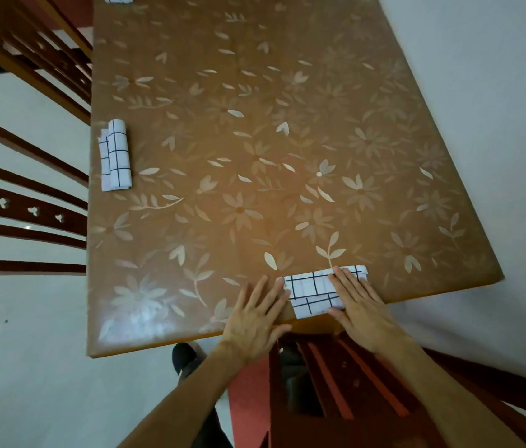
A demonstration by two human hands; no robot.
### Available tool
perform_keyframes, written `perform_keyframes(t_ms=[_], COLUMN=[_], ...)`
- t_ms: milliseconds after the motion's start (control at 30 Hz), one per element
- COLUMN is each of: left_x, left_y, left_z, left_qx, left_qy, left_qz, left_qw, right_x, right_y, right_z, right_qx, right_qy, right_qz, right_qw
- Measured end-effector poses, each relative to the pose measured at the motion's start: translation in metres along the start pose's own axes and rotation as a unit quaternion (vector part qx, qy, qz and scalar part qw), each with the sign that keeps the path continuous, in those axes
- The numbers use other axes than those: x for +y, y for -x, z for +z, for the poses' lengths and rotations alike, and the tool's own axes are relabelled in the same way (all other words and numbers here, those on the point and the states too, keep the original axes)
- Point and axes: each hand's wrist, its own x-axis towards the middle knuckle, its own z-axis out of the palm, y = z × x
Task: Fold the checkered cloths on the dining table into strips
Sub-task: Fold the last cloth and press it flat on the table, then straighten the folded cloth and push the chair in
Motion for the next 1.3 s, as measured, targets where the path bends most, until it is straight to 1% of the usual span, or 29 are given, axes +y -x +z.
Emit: perform_keyframes(t_ms=[67,100,200,267,300,367,467,567,667,767,867,933,1033,1167,1233,1300], left_x=[-0.016,-0.028,-0.088,-0.137,-0.161,-0.211,-0.275,-0.32,-0.352,-0.38,-0.401,-0.409,-0.422,-0.448,-0.462,-0.476], left_y=[0.014,0.024,0.06,0.085,0.099,0.124,0.153,0.171,0.177,0.168,0.146,0.13,0.096,0.041,0.013,-0.011], left_z=[-0.01,-0.016,-0.033,-0.044,-0.051,-0.064,-0.081,-0.096,-0.111,-0.12,-0.129,-0.135,-0.136,-0.139,-0.145,-0.148], left_qx=[-0.018,-0.025,0.03,0.045,0.043,0.043,0.046,0.071,0.082,0.088,0.101,0.099,0.074,0.05,0.036,0.032], left_qy=[0.003,0.012,0.063,0.087,0.094,0.111,0.137,0.159,0.181,0.199,0.231,0.238,0.223,0.186,0.15,0.135], left_qz=[0.027,0.03,-0.001,-0.046,-0.074,-0.119,-0.166,-0.211,-0.229,-0.228,-0.217,-0.194,-0.146,-0.102,-0.084,-0.065], left_qw=[0.999,0.999,0.998,0.994,0.992,0.986,0.976,0.962,0.953,0.949,0.943,0.946,0.961,0.976,0.984,0.988], right_x=[-0.01,-0.017,-0.053,-0.09,-0.114,-0.166,-0.243,-0.308,-0.36,-0.398,-0.42,-0.428,-0.432,-0.434,-0.437,-0.44], right_y=[-0.001,-0.003,-0.011,-0.024,-0.033,-0.052,-0.083,-0.114,-0.144,-0.173,-0.203,-0.222,-0.258,-0.312,-0.332,-0.346], right_z=[-0.007,-0.013,-0.033,-0.051,-0.061,-0.083,-0.112,-0.134,-0.152,-0.162,-0.167,-0.167,-0.165,-0.159,-0.155,-0.15], right_qx=[-0.014,-0.005,0.101,0.172,0.186,0.191,0.152,0.156,0.174,0.175,0.19,0.189,0.197,0.23,0.226,0.211], right_qy=[-0.002,-0.005,-0.03,-0.035,-0.044,-0.066,-0.095,-0.136,-0.165,-0.23,-0.336,-0.361,-0.327,-0.274,-0.255,-0.253], right_qz=[0.038,0.06,0.114,0.124,0.122,0.106,0.075,0.018,-0.01,-0.011,0.023,0.041,0.049,0.104,0.135,0.168], right_qw=[0.999,0.998,0.988,0.977,0.974,0.974,0.981,0.978,0.971,0.957,0.922,0.912,0.923,0.928,0.93,0.929])
